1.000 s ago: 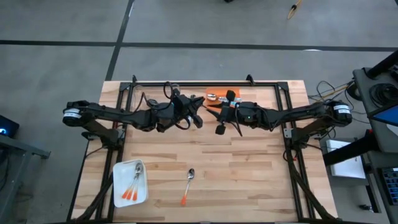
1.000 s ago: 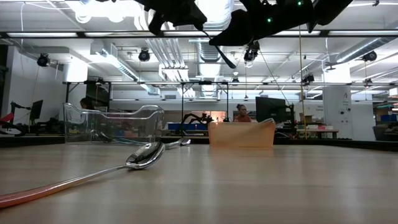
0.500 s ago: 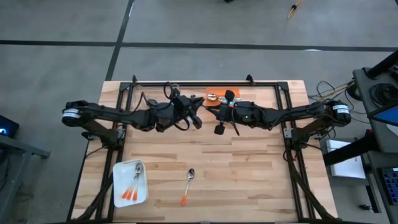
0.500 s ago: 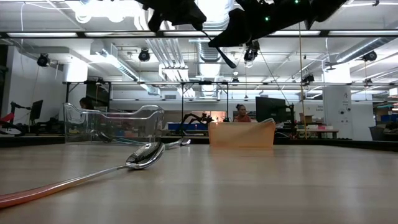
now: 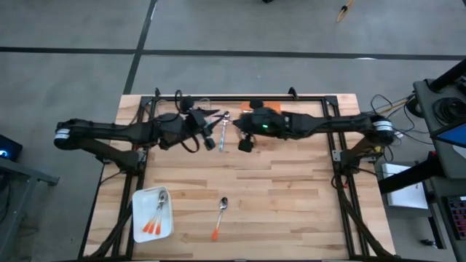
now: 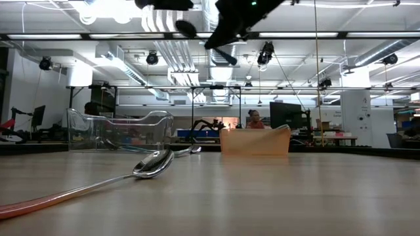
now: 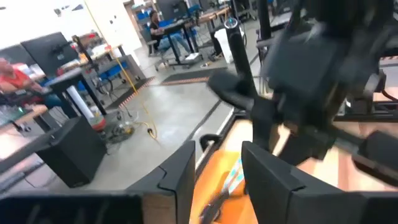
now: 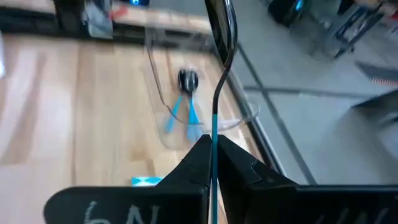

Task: Sort silverware by color (type)
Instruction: Put the blue spoon into the transparent bin

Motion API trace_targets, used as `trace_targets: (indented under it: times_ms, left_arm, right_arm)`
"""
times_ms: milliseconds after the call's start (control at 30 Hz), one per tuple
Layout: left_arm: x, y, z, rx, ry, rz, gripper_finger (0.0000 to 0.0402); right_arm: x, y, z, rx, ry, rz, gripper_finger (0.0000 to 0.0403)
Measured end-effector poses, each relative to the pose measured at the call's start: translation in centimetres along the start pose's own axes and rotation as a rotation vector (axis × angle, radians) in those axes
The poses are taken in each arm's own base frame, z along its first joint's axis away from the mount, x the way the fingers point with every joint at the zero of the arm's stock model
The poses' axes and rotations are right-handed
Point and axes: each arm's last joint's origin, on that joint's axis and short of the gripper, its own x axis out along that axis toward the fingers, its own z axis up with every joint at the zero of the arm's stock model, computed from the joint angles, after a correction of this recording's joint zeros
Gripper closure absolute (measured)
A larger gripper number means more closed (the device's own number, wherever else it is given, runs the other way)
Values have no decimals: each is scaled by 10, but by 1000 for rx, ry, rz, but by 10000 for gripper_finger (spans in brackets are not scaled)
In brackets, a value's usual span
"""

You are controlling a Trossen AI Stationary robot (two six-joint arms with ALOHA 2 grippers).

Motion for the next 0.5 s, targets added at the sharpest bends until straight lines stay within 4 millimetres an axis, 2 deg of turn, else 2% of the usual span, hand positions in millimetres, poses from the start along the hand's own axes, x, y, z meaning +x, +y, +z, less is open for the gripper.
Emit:
trace_targets:
  times_ms: [133,300,500]
  left_arm:
    - [-22,15,1,39,-7,3,282]
    - [-50,34,-1,52,-42,12,281]
    - [-74,44,-28,73,-49,19,281]
  right_arm:
    - [29,-6,18,-25,105,1,395]
    - [68,-20,29,-65,237,-7,395]
    - [111,-42,39,-64,251,27,395]
